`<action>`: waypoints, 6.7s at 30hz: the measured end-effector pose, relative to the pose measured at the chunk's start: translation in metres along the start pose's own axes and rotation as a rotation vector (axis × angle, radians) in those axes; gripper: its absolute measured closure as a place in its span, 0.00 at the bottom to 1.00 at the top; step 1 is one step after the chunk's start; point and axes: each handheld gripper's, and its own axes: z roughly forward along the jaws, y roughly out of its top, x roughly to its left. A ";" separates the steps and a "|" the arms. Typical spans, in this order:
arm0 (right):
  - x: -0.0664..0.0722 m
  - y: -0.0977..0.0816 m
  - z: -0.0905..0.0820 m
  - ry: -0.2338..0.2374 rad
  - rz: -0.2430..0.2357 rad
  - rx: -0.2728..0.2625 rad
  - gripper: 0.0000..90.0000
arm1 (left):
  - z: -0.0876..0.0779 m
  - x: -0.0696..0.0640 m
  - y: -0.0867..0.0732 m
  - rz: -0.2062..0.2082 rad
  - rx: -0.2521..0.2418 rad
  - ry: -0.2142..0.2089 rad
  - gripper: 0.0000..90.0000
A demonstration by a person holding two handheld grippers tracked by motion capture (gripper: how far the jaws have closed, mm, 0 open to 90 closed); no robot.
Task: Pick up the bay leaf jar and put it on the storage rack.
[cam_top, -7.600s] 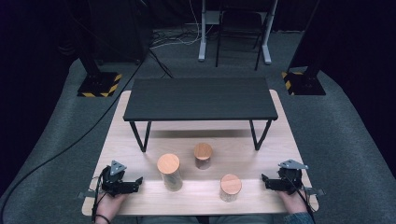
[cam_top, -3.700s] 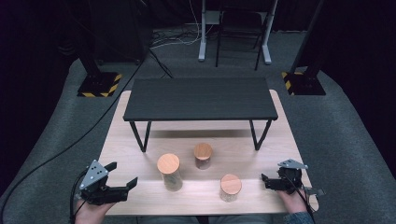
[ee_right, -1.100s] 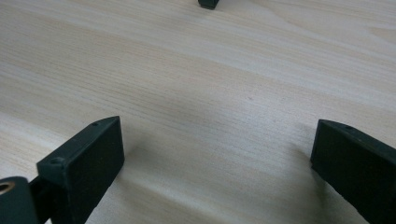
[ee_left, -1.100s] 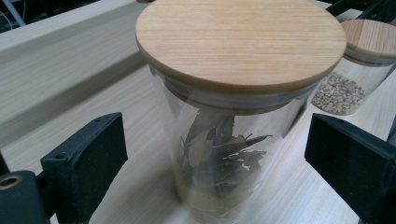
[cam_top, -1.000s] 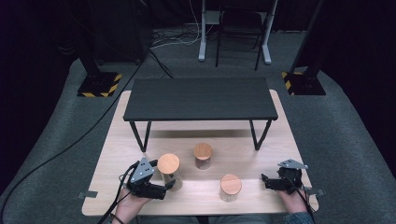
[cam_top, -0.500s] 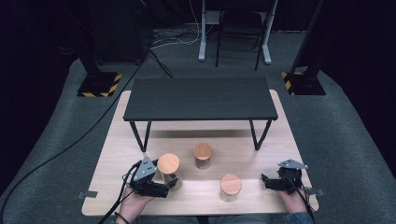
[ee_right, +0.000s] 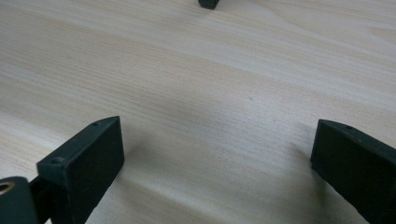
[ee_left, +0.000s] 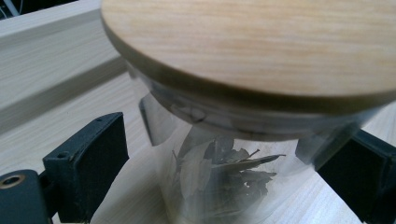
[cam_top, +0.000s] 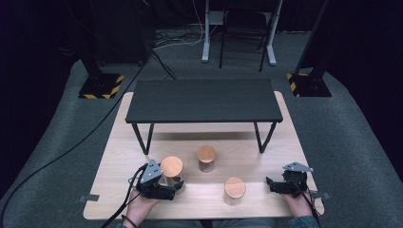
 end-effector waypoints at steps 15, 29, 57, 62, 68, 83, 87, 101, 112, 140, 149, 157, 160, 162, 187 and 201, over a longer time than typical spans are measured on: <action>0.000 0.000 0.000 0.001 -0.001 0.000 0.02 | 0.013 -0.001 -0.005 -0.011 -0.011 -0.023 0.18; 0.000 0.000 0.000 0.001 -0.001 0.000 0.02 | 0.014 -0.002 -0.006 0.002 -0.004 -0.013 0.27; 0.000 0.000 0.000 0.001 0.000 0.000 0.02 | -0.007 0.006 0.006 -0.031 -0.034 0.026 0.28; 0.000 0.000 0.000 0.001 0.000 0.000 0.02 | -0.014 0.009 0.018 -0.005 -0.022 0.047 0.28; 0.000 0.000 0.000 0.001 0.000 0.000 0.02 | -0.015 0.008 0.032 0.013 -0.031 0.050 0.28; 0.000 0.000 0.000 0.001 0.000 0.001 0.02 | -0.024 0.017 0.066 -0.011 -0.052 0.072 0.28; 0.000 0.000 0.000 0.001 -0.001 0.001 0.02 | -0.027 0.018 0.073 -0.004 -0.055 0.076 0.28; 0.000 0.000 0.000 0.002 -0.001 0.001 0.02 | -0.033 0.021 0.098 0.016 -0.047 0.083 0.28; 0.000 0.000 0.000 0.002 -0.002 0.001 0.02 | -0.036 0.024 0.118 0.038 -0.032 0.089 0.28; 0.000 0.000 0.000 0.004 -0.004 0.001 0.02 | -0.040 0.027 0.164 0.067 -0.026 0.117 0.28; 0.000 0.000 0.000 0.004 -0.004 0.001 0.02 | -0.044 0.032 0.182 0.063 -0.034 0.111 0.28; 0.000 0.000 0.000 0.004 -0.004 0.001 0.02 | -0.045 0.039 0.195 0.063 -0.029 0.117 0.28; 0.000 0.000 0.000 0.004 -0.003 0.001 0.02 | -0.043 0.042 0.199 0.065 -0.015 0.121 0.28; 0.000 0.000 0.000 0.004 -0.003 0.001 0.02 | -0.043 0.045 0.201 0.065 -0.015 0.125 0.28; 0.000 0.000 0.000 0.006 -0.004 0.001 0.02 | -0.026 0.058 0.238 0.068 0.002 0.156 0.28; 0.000 0.000 0.000 0.010 -0.008 -0.001 0.02 | 0.000 0.078 0.246 0.009 0.010 0.215 0.28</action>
